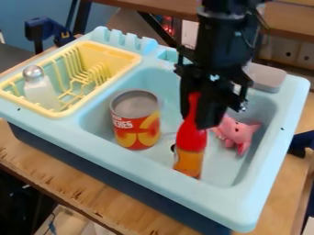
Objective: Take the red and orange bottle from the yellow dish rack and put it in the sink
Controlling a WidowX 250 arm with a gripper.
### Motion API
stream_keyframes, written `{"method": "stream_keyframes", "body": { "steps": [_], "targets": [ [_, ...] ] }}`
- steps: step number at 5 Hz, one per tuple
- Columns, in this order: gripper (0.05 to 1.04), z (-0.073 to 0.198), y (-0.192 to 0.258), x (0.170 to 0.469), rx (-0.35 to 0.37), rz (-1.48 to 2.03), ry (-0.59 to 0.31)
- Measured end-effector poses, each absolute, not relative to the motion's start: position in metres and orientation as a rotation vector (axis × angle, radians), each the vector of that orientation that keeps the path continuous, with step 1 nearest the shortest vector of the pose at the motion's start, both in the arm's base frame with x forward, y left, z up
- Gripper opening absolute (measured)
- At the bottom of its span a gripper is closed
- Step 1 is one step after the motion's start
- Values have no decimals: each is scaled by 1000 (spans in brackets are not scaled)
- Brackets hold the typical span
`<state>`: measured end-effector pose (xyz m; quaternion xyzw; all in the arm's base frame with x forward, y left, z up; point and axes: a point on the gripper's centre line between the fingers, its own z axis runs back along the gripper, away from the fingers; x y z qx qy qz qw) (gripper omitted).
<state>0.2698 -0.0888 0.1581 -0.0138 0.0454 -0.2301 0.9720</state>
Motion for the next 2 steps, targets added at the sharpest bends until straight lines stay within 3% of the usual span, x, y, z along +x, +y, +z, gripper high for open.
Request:
{"method": "stream_keyframes", "body": {
  "steps": [1, 2],
  "targets": [
    [428, 156, -96, 268, -7, -476, 85],
    [714, 151, -94, 268, 17, -452, 81]
  ]
}}
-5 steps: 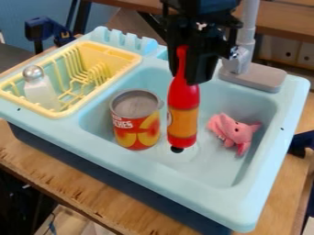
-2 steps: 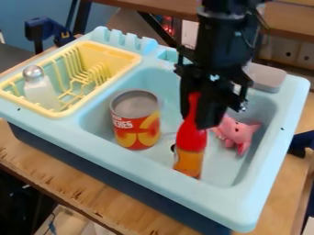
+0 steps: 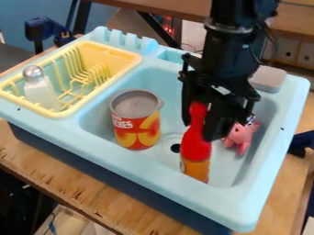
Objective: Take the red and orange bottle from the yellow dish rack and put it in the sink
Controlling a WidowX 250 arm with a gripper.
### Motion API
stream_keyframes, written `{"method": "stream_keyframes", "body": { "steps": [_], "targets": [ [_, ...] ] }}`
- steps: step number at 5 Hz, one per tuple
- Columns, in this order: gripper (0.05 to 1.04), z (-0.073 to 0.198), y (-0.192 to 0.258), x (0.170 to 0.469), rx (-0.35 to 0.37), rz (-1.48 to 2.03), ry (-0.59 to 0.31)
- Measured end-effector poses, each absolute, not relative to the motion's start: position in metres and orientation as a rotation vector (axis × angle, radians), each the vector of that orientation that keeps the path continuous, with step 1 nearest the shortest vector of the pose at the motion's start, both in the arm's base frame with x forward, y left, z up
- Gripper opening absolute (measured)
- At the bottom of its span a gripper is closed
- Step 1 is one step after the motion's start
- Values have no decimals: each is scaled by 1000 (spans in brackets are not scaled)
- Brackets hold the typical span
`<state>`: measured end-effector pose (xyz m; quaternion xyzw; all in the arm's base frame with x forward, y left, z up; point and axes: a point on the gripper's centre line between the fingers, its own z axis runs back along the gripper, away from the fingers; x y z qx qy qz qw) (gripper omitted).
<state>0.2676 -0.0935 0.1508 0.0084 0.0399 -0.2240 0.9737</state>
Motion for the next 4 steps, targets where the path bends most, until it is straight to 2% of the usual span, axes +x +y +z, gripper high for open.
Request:
{"method": "stream_keyframes", "body": {
  "steps": [1, 2, 4],
  "targets": [
    [975, 164, -90, 266, 35, -403, 26],
    [1005, 173, -92, 261, 50, -383, -1],
    [1001, 193, -98, 271, -42, -333, -119]
  ]
}}
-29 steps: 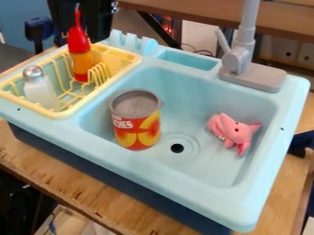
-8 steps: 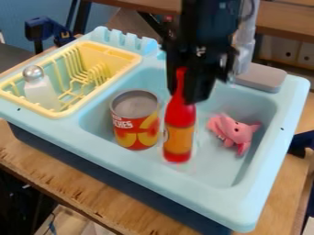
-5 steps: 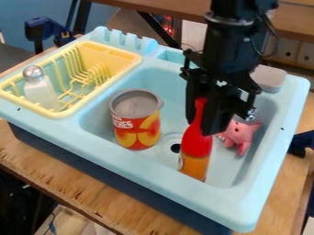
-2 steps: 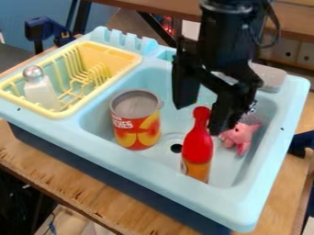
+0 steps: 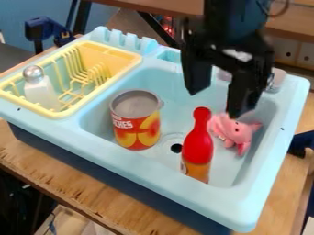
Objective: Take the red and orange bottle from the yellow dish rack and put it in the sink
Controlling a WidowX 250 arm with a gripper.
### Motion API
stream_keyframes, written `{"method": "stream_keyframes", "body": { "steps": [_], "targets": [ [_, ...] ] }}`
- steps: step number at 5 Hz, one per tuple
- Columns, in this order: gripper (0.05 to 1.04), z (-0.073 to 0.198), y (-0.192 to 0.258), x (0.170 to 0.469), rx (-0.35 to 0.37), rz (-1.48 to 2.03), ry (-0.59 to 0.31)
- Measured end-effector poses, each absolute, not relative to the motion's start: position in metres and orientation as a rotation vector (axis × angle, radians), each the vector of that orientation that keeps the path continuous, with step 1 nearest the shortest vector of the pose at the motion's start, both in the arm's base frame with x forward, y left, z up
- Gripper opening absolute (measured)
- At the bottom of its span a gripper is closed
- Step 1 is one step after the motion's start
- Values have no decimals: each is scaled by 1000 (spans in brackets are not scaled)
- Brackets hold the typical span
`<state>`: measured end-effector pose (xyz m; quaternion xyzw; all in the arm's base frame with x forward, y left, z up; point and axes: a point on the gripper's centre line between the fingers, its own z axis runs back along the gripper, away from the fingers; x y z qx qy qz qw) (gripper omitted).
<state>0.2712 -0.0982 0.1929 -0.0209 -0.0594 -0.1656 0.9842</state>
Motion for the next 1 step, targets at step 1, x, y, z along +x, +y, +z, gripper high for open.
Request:
{"method": "stream_keyframes", "body": {
  "steps": [1],
  "targets": [
    [1001, 208, -86, 283, -73, -257, -158]
  ]
}}
